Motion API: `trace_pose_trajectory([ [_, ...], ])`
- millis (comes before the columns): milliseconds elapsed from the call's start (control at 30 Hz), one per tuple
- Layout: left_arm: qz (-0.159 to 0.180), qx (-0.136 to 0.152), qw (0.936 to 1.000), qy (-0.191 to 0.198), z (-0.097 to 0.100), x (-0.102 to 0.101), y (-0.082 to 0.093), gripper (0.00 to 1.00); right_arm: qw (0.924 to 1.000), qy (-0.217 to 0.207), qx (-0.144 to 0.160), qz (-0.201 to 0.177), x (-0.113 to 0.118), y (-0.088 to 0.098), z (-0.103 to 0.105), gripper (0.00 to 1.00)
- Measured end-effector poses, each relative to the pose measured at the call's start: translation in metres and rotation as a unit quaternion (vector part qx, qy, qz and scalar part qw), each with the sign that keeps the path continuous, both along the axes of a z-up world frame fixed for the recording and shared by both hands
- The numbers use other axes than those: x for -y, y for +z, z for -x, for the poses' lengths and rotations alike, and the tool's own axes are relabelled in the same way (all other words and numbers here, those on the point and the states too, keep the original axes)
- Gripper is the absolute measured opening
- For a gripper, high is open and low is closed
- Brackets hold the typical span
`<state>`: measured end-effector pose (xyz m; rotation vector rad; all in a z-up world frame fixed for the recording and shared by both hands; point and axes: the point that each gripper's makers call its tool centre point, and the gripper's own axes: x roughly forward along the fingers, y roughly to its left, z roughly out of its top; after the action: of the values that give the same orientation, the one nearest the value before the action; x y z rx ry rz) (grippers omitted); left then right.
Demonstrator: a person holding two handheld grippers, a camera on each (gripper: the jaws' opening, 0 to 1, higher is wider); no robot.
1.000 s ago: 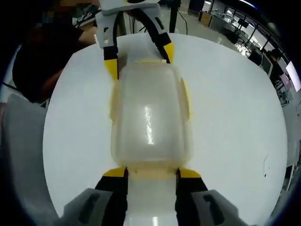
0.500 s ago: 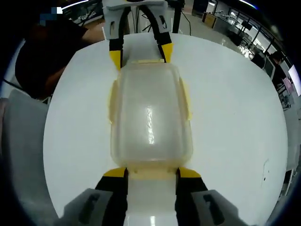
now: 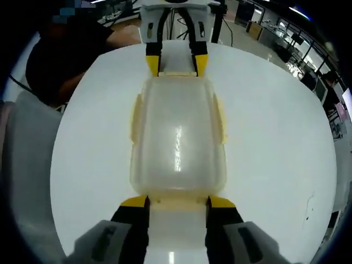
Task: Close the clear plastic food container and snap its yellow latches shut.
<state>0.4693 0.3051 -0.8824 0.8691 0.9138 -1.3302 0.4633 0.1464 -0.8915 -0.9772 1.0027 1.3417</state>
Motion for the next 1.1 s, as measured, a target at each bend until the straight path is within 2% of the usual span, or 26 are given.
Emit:
trace_pose_trajectory([
  [233, -0.014, 0.005, 0.9998, -0.012, -0.002, -0.001, -0.002, 0.37, 1.0000, -0.001, 0.002, 0.004, 0.000, 0.000, 0.000, 0.37],
  [333, 0.007, -0.002, 1.0000, 0.001, -0.003, -0.003, -0.002, 0.36, 0.9998, -0.006, 0.007, 0.019, -0.001, 0.000, 0.001, 0.36],
  [433, 0.000, -0.006, 1.0000, -0.005, -0.002, -0.002, -0.002, 0.36, 0.9999, -0.002, 0.006, 0.015, 0.000, 0.000, 0.002, 0.36],
  [567, -0.009, -0.008, 0.9999, -0.007, 0.001, 0.002, -0.001, 0.36, 0.9996, -0.009, -0.017, 0.022, 0.004, 0.003, 0.006, 0.36],
  [733, 0.002, -0.003, 1.0000, -0.006, 0.003, 0.005, 0.019, 0.36, 0.9998, -0.002, -0.006, 0.017, 0.009, 0.014, 0.008, 0.36],
  [867, -0.009, 0.009, 0.9999, 0.002, 0.003, 0.006, 0.035, 0.36, 1.0000, -0.008, 0.001, 0.000, 0.009, 0.032, 0.006, 0.36],
  [1000, -0.003, 0.014, 0.9999, 0.007, 0.008, 0.013, 0.051, 0.36, 0.9999, 0.001, 0.012, 0.006, 0.017, 0.044, 0.009, 0.36],
  [1100, -0.012, 0.020, 0.9997, 0.012, 0.010, 0.015, 0.057, 0.36, 0.9998, 0.003, 0.019, 0.000, 0.019, 0.057, 0.011, 0.36],
])
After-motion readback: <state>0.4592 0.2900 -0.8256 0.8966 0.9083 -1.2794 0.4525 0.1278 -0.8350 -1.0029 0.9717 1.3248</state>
